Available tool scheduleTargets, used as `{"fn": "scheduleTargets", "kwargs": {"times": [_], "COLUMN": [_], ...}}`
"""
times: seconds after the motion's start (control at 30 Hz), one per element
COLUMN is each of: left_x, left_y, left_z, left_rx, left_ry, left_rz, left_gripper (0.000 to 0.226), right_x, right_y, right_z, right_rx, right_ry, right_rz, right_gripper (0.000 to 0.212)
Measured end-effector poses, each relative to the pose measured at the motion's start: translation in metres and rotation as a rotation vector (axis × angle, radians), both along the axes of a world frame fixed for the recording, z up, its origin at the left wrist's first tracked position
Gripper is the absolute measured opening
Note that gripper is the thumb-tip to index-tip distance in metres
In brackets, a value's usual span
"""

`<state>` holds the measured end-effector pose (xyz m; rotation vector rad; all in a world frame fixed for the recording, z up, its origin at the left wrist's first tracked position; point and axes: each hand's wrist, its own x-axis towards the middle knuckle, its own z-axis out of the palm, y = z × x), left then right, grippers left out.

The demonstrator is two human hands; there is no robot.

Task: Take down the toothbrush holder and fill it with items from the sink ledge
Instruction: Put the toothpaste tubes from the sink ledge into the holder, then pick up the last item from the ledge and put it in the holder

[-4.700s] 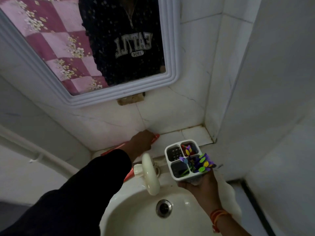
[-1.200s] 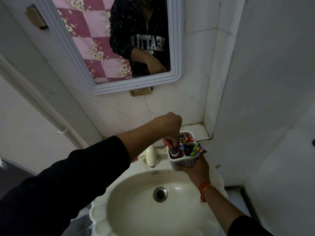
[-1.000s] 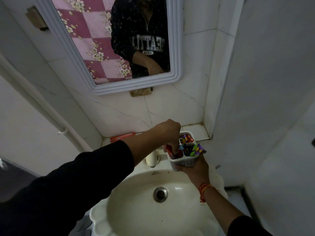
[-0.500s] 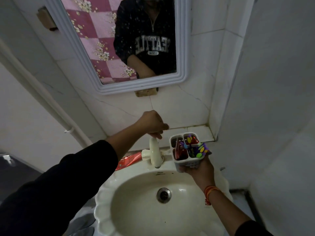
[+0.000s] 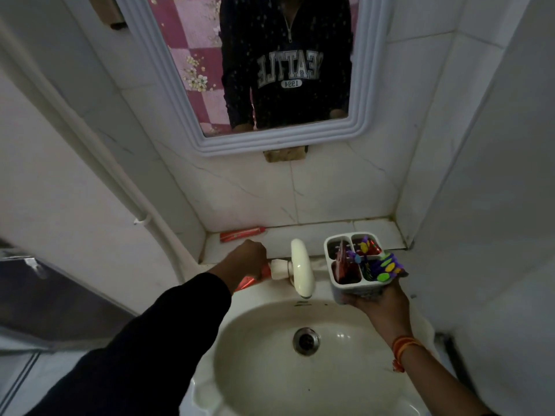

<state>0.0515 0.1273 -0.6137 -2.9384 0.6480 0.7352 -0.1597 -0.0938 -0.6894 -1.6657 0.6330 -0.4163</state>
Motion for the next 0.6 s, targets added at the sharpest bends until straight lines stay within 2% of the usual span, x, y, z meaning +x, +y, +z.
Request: {"fn": "scheduleTargets", "kwargs": {"times": [0.1,0.33,0.43,0.6], "left_x": [-0.001,0.003,0.011,0.019], "left_y": [0.003,0.011,0.008,-0.026], "left_z": [-0.011,-0.017,0.007,0.093], "left_rx": [0.025,0.095,0.1,0.051], "left_ry": [-0.065,-0.108,-0.13,-0.209], "left_rz": [-0.013,-0.048,-0.083,-0.176], "left_gripper": [0.04,0.059,0.054,0.058], "right_x": [0.001,-0.001,-0.001,-0.001], "right_y": [0.002,0.004,0.002,0.002], "right_z": [-0.001,-0.001,-0.004,-0.006], "right_rx": [-0.036,-0.082,-0.08,-0.069], "right_ry": [0.007,0.018,0.044,0.048], "right_rz": [-0.001,0.001,-0.001,-0.007], "right_gripper": [0.086,0.095,0.09,0.09]}}
